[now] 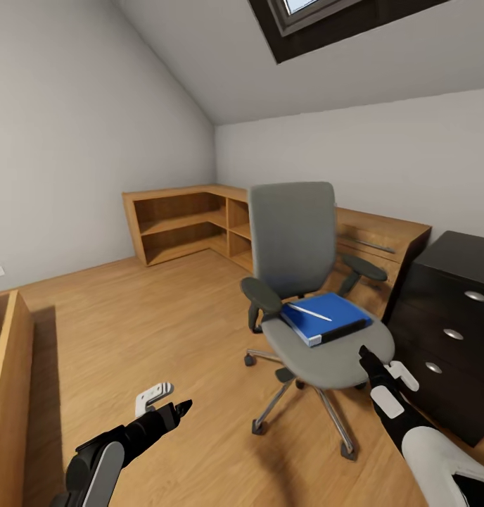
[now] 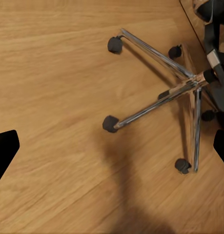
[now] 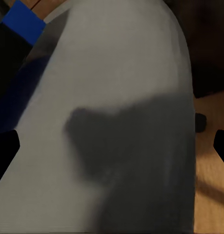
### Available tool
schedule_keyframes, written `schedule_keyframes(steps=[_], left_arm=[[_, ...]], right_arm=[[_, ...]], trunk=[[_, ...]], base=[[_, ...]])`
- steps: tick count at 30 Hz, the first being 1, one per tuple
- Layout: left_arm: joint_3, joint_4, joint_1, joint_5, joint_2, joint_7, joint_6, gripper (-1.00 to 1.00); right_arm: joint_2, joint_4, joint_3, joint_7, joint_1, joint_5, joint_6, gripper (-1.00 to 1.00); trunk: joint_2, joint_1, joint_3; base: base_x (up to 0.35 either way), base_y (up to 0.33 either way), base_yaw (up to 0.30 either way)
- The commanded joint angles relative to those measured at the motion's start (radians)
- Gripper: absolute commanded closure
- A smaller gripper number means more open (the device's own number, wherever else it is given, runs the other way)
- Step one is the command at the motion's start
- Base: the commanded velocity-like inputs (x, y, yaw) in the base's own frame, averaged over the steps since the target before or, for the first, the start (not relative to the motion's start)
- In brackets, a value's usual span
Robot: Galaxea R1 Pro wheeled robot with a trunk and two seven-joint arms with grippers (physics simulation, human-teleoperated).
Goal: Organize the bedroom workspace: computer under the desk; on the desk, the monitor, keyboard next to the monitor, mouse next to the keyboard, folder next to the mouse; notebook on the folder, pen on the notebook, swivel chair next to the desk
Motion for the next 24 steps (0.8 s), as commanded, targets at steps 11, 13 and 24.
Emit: schedule_keyframes(steps=[11,13,24], left_arm=[[0.001,-0.001,-0.001,0.011,-0.001,0.009,0.005,-1.0],[0.001,-0.001,-0.001,0.012,-0.001,0.009,0.005,-1.0],[0.001,-0.001,-0.001,0.011,-0.001,0.009,0.006,-1.0]], right_arm=[[0.001,0.001,0.008,0.004,-0.001,-0.011,-0.003,-1.0],[0.001,0.001,0.009,0.004,-0.001,-0.011,-0.003,-1.0],[0.003,0.002,0.009,0.004,-0.001,-0.011,-0.004,-1.0]], trunk=[[0.0,0.0,-0.001],[0.0,0.0,-0.001],[0.0,0.0,-0.001]], base=[[0.304,0.0,0.0],[0.307,0.0,0.0],[0.268,0.009,0.0]])
